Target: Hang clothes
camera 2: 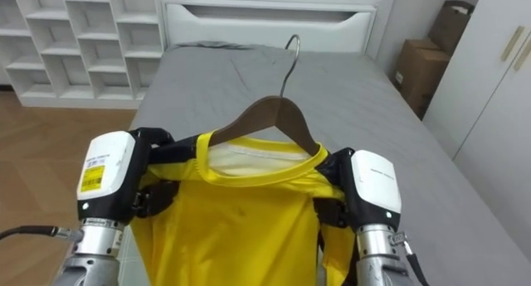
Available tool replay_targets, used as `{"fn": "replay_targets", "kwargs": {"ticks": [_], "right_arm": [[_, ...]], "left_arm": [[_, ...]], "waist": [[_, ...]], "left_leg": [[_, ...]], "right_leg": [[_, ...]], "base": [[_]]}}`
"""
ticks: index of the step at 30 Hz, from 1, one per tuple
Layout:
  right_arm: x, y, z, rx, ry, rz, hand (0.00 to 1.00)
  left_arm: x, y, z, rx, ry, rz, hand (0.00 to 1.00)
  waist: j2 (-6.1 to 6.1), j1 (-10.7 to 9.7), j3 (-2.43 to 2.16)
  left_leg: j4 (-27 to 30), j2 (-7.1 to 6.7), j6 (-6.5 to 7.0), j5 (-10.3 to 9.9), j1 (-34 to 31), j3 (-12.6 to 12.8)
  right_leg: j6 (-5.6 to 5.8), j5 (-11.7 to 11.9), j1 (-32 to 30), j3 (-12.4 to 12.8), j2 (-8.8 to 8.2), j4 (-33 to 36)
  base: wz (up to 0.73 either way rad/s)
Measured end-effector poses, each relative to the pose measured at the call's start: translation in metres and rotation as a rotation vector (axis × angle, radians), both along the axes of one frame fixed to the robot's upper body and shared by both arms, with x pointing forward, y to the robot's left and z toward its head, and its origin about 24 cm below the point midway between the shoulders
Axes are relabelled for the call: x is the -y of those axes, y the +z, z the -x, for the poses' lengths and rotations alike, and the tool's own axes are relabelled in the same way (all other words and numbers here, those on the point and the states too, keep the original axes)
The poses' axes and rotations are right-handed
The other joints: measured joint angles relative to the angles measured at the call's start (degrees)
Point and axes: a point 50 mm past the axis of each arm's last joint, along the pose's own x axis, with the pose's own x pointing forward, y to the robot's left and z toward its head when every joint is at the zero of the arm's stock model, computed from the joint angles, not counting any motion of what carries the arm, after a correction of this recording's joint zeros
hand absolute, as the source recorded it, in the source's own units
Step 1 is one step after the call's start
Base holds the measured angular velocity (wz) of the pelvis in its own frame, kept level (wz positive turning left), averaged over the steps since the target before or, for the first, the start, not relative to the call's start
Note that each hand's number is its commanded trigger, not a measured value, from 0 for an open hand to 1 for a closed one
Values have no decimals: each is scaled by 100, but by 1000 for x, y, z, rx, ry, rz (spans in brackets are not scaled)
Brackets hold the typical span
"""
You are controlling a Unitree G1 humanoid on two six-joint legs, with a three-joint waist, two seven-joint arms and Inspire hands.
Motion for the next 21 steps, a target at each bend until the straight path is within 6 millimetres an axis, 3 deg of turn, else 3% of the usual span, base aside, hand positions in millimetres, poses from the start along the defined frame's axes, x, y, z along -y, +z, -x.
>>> {"fn": "replay_targets", "kwargs": {"ticks": [21], "right_arm": [[-15,-15,5,-139,99,121,100]], "left_arm": [[9,-25,2,-227,-87,57,0]], "waist": [[-7,-8,-7]], "left_leg": [[-8,1,0,0,-11,12]], "right_leg": [[5,-3,-13,2,2,-4]], "base": [[0]]}}
